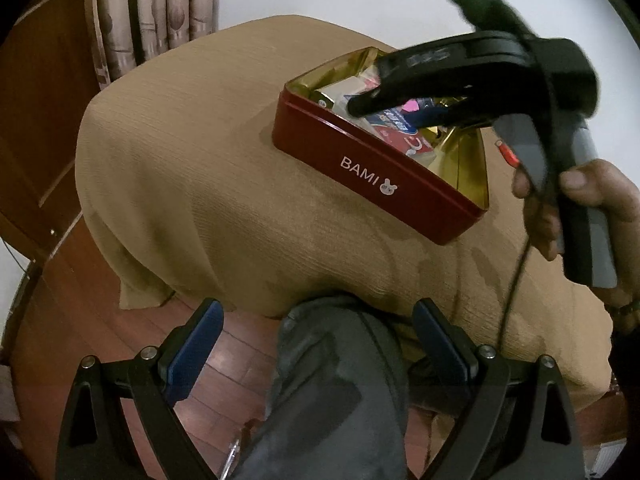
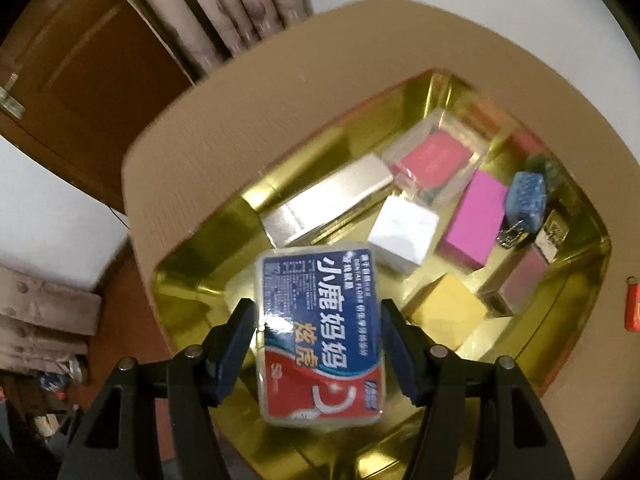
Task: Organize rigid objects
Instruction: 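Carry the floss box into the gold tin and open the right tool, then move the left tool to the orange tape measure and grasp it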
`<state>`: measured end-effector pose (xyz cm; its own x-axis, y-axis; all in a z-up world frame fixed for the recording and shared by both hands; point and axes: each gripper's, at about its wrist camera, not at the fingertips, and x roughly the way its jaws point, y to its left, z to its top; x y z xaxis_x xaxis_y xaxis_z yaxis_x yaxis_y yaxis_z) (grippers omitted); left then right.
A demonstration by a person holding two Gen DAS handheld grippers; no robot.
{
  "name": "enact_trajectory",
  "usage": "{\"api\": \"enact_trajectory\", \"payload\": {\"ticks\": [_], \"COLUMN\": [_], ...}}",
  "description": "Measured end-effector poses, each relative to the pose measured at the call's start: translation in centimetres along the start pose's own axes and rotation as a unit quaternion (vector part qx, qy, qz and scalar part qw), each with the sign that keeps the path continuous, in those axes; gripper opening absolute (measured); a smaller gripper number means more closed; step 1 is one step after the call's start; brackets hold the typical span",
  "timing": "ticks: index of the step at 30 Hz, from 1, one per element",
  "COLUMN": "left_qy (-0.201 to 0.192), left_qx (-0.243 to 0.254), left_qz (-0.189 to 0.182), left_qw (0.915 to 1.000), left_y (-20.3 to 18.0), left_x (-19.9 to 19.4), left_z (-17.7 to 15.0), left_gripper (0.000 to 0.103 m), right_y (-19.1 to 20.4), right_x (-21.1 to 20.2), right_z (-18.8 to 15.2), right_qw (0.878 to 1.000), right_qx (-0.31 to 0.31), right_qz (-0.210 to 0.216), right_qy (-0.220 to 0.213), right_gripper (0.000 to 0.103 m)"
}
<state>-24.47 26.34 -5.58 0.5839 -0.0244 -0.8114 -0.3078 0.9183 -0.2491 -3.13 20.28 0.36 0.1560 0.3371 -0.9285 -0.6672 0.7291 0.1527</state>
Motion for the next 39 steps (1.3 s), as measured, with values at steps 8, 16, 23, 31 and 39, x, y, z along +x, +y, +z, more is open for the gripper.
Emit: {"api": "enact_trajectory", "payload": {"ticks": [8, 16, 23, 31, 39], "left_qy": [-0.002, -0.008, -0.021, -0.034, -0.045], "left_qx": [0.018, 0.041, 0.093, 0.161, 0.223], "left_qz": [0.018, 0.024, 0.030, 0.035, 0.040], "left_qw": [0.9997, 0.9988, 0.9950, 0.9857, 0.9729], "left_y": [-0.7, -1.8, -5.0, -11.1, -18.0], "left_x": [0.1, -0.1, -1.0, -1.4, -0.1], "left_z": [-0.2, -0.7, -1.0, -0.1, 1.4], "left_gripper": [0.094, 0.094, 0.094, 0.094, 0.094], "right_y": [-3.5, -16.0, -28.8, -34.3, -34.0], "right_x": [-5.8, -10.6, -12.7, -15.4, -15.9], "right_z": [-2.7, -12.3, -22.9, -28.3, -29.2], "right_qw": [0.991, 0.961, 0.897, 0.861, 0.878], "right_qx": [0.038, 0.158, 0.274, 0.346, 0.316], "right_qz": [0.056, -0.133, -0.312, -0.323, -0.293], "right_qy": [-0.116, -0.186, -0.152, -0.188, -0.209], "right_gripper": [0.064, 0.064, 0.064, 0.065, 0.071]}}
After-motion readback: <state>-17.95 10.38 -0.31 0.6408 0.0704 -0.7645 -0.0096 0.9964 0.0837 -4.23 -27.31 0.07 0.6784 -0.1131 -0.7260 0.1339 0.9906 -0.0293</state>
